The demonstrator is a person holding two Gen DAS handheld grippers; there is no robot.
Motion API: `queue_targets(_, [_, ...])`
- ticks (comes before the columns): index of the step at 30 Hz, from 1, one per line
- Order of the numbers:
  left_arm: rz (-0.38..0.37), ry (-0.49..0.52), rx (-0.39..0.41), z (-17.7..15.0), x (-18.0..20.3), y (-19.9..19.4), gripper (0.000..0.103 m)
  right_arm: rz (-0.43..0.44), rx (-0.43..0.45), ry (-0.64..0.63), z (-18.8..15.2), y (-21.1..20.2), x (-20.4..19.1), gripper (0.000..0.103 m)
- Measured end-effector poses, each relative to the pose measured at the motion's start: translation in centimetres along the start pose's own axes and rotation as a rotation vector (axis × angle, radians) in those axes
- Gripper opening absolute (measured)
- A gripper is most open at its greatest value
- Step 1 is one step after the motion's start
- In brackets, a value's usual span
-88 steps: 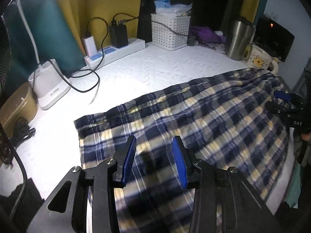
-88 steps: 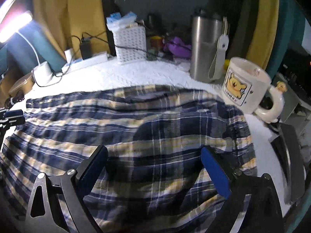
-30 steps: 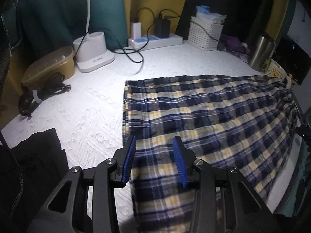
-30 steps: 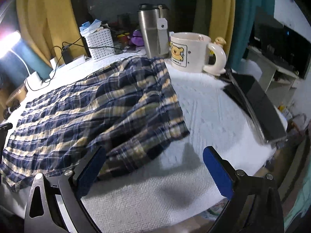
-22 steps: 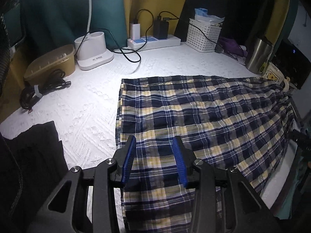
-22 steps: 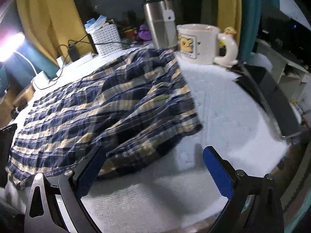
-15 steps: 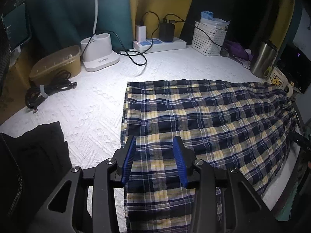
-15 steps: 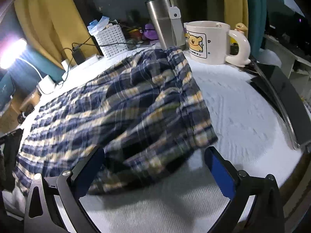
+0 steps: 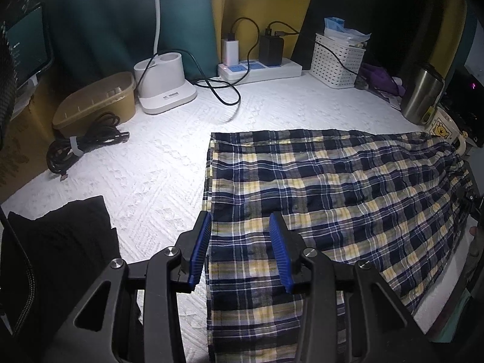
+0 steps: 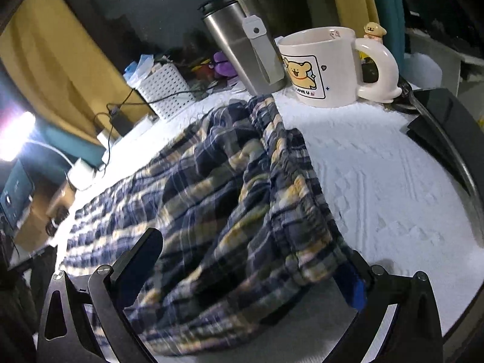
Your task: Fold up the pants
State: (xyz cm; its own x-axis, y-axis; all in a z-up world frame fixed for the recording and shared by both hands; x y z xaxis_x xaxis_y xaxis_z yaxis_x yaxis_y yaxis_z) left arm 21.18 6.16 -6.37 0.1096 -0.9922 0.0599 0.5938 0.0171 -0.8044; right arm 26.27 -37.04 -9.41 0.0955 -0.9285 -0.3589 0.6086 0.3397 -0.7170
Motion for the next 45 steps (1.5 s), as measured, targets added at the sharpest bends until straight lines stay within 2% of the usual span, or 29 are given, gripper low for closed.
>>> queue_targets(8, [0.0, -0.022, 0.017, -0.2, -0.8, -0.2, 0.039, 0.028, 0.011, 0.039, 0.8, 1.1, -0.5, 0.102])
queue_targets(10, [-0.004, -0.025, 0.017, -0.3, -0.9, -0.1, 0.041, 0.04, 0.007, 0.038, 0.9, 1.2, -0.7, 0.089])
queue_targets(11, [-0.009, -0.026, 0.016, -0.4, -1.0, -0.1, 0.049, 0.052, 0.0, 0.043, 0.9, 1.3, -0.7, 0.077])
queue_targets(12, [-0.014, -0.029, 0.017, -0.5, -1.1, -0.1, 0.056, 0.055, -0.003, 0.047, 0.8, 1.4, -0.8, 0.073])
queue_targets(13, [-0.018, -0.032, 0.019, -0.5, -1.1, -0.2, 0.057, 0.051, 0.001, 0.048, 0.8, 1.4, -0.8, 0.07])
queue_targets(15, [-0.019, -0.035, 0.021, -0.6, -1.3, -0.2, 0.057, 0.056, -0.002, 0.059, 0.7, 1.4, -0.7, 0.042])
queue_targets(18, [-0.022, -0.045, 0.02, -0.8, -1.7, -0.3, 0.057, 0.085, -0.009, 0.104, 0.4, 1.5, 0.0, 0.027])
queue_targets(24, [-0.038, -0.06, 0.024, -1.2, -2.8, -0.3, 0.057, 0.072, 0.025, 0.078, 0.7, 0.0, -1.0, 0.02])
queue_targets(31, [-0.095, -0.04, 0.049, -1.7, -3.2, 0.1, 0.057, 0.056, 0.064, 0.016, 1.6, -1.8, -3.6, 0.019])
queue_targets(35, [-0.136, -0.018, 0.028, -1.7, -2.9, 1.8, 0.056, 0.046, 0.08, -0.007, 1.9, -2.5, -4.9, 0.019])
queue_targets(37, [-0.151, -0.014, 0.024, -1.5, -2.8, 2.7, 0.05, 0.04, 0.082, -0.008, 1.9, -2.6, -5.1, 0.019])
queue_targets(39, [-0.145, -0.003, 0.003, -1.3, -2.7, 3.6, 0.026, 0.035, 0.081, -0.007, 1.9, -2.6, -5.2, 0.019])
queue_targets(40, [-0.136, 0.004, -0.003, -1.2, -2.7, 3.9, 0.023, 0.031, 0.08, -0.006, 1.9, -2.5, -5.2, 0.019])
queue_targets(42, [-0.117, 0.02, -0.007, -1.2, -2.7, 4.3, 0.004, 0.025, 0.078, -0.004, 1.9, -2.5, -5.2, 0.019])
queue_targets(45, [-0.096, 0.013, -0.003, -1.0, -3.2, 4.5, 0.0, 0.018, 0.073, -0.005, 1.9, -2.4, -5.3, 0.019])
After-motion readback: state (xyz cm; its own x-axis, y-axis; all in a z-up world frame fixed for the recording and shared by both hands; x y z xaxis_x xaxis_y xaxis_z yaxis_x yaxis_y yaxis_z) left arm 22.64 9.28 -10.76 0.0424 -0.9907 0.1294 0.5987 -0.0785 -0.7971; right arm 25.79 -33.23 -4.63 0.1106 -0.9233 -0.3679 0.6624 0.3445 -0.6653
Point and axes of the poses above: each gripper's, at about its wrist camera, not at the fingertips, and y roughly the way its jaws point, x to its right, z to its top, the point moved 1 cm from there along y, roughly the way its jaws point
